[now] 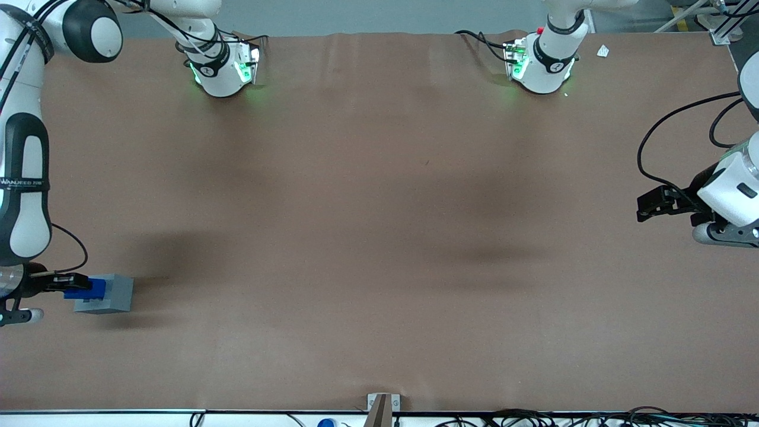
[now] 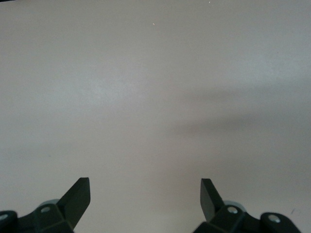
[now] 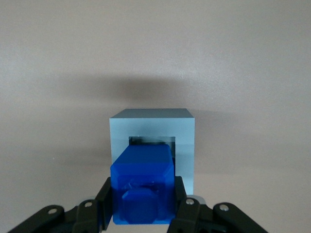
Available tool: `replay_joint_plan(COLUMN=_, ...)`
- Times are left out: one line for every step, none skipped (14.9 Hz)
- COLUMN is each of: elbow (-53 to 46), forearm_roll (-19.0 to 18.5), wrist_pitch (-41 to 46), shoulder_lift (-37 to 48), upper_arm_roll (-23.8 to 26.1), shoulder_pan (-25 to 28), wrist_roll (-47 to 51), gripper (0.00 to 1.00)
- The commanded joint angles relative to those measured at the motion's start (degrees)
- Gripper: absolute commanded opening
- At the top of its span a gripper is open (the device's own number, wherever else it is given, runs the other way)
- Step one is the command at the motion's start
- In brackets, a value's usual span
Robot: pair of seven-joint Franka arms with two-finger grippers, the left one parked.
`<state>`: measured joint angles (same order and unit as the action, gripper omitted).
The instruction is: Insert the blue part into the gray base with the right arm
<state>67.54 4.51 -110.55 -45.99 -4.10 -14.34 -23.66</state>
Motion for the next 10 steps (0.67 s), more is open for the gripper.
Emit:
replay_joint_plan(elbow=0.84, forearm_roll=0.15, wrist_pitch=-0.19, shoulder_lift=-0.06, upper_arm_roll=0.58, shoulder_pan=-0.60, wrist_roll=0.81, gripper=0.00)
replay_joint_plan(elbow=0.84, forearm_roll=0.15, wrist_pitch=-0.19, shoulder_lift=-0.15, upper_arm_roll=0.58, shoulder_pan=-0.69, wrist_roll=0.72, gripper=0.00)
replay_joint_plan(elbow=0.84, forearm_roll=0.15, wrist_pitch=-0.19, shoulder_lift=-0.24, upper_arm_roll=0.58, shoulder_pan=-0.69, wrist_roll=0.63, gripper=0.00)
replay_joint_plan(elbow=0.84, forearm_roll=0.15, wrist_pitch=-0.19, shoulder_lift=-0.24, upper_arm_roll=0.58, shoulder_pan=-0.69, wrist_roll=0.63, gripper=0.00)
replay_joint_plan(elbow=0.84, forearm_roll=0.15, wrist_pitch=-0.28, shoulder_lift=-0.24, upper_arm_roll=0.58, shoulder_pan=-0.69, wrist_roll=0.63, gripper=0.00)
replay_joint_plan(elbow=0.84, forearm_roll=0.15, wrist_pitch=-0.28, shoulder_lift=-0.24, upper_arm_roll=0.58, shoulder_pan=-0.69, wrist_roll=0.63, gripper=0.00)
replay_joint_plan(elbow=0.84, forearm_roll=0.15, wrist_pitch=-1.06, shoulder_lift=-0.24, upper_arm_roll=0.58, shoulder_pan=-0.69, wrist_roll=0.63, gripper=0.00)
replay_joint_plan(elbow=0.84, forearm_roll=0.15, wrist_pitch=-2.03, shoulder_lift=-0.42, upper_arm_roll=0.49, shoulder_pan=-0.69, wrist_roll=0.55, gripper=0.00)
replay_joint_plan(elbow=0.84, forearm_roll=0.15, wrist_pitch=-2.21, shoulder_lift=-0.42, upper_arm_roll=0.58, shoulder_pan=-0.78, wrist_roll=0.54, gripper=0.00)
replay_joint_plan(elbow=0.84, forearm_roll=0.15, wrist_pitch=-2.22, shoulder_lift=-0.42, upper_arm_roll=0.58, shoulder_pan=-0.78, wrist_roll=0.54, gripper=0.00)
